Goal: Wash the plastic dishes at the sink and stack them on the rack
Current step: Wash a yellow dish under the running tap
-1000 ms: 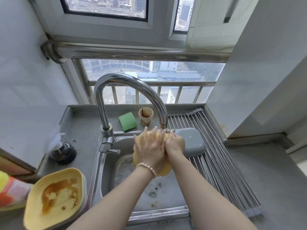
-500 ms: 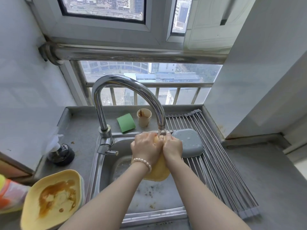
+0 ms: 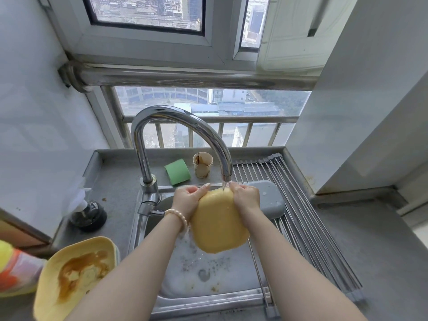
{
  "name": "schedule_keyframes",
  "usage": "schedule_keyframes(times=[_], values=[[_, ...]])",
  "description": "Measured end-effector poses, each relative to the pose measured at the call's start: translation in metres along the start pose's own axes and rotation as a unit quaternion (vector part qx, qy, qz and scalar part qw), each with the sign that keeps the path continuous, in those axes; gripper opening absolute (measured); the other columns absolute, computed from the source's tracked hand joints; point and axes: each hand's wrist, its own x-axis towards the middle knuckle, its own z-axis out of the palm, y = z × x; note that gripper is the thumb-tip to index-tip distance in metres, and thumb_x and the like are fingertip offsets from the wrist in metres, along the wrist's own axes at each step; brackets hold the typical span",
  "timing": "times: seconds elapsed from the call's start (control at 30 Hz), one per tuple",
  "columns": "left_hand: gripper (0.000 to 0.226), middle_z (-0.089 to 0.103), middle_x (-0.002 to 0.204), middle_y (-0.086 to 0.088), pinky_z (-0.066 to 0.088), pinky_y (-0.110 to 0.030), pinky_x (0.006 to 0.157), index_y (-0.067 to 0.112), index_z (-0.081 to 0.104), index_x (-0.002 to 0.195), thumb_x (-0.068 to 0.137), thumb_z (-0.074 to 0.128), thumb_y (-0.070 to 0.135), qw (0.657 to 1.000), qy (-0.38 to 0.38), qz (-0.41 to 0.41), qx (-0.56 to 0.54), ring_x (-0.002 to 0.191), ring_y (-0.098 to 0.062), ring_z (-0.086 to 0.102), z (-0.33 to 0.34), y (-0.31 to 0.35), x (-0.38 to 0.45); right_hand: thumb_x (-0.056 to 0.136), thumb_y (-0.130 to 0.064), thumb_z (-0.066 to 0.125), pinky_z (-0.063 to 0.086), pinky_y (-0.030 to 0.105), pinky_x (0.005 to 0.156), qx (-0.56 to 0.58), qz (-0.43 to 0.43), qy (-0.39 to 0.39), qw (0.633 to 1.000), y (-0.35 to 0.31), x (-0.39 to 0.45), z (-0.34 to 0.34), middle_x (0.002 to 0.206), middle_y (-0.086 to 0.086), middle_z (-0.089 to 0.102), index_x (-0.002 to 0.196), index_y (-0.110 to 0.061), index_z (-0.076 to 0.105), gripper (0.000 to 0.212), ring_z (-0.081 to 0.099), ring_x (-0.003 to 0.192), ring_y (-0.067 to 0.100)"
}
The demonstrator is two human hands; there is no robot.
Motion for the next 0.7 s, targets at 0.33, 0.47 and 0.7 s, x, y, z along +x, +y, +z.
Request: schedule_keyframes(times=[0.33, 0.47, 0.7], values=[[0.047, 0.047, 0.060, -0.005, 0.035, -0.028, 0.063, 0.006, 0.047, 0.056, 0.093, 0.059, 0.033, 0.965, 0.203, -0.068, -0.153, 0.069, -0.022, 0.044, 0.022, 0.000, -0.021, 0.091, -0.037, 0.046, 0.043, 0.039, 0.091, -0.210, -0.106, 0.049, 0.971, -0.018, -0.013, 0.027, 0.102, 0.009, 0.060, 0.101, -0.012, 0.063, 0.031, 0.053, 0.104, 0.031], [0.036, 0.064, 0.099, -0.014, 0.044, -0.030, 0.081, -0.001, 0.061, 0.090, 0.096, 0.053, 0.034, 0.949, 0.247, -0.091, -0.171, 0.091, -0.027, 0.056, 0.015, 0.008, -0.016, 0.081, -0.061, 0.016, 0.018, 0.051, 0.113, -0.336, -0.241, 0.073, 0.908, -0.005, -0.036, 0.062, 0.141, 0.011, 0.046, 0.140, -0.022, 0.043, 0.076, 0.033, 0.135, 0.033], [0.032, 0.067, 0.099, -0.011, 0.054, -0.039, 0.087, 0.005, 0.061, 0.085, 0.090, 0.060, 0.037, 0.910, 0.261, -0.169, -0.276, 0.084, -0.026, 0.064, -0.003, 0.001, -0.003, 0.095, -0.049, 0.028, 0.014, 0.057, 0.113, -0.381, -0.483, 0.024, 0.788, 0.044, -0.038, 0.051, 0.149, 0.009, 0.040, 0.139, -0.021, 0.045, 0.054, 0.034, 0.137, 0.037]])
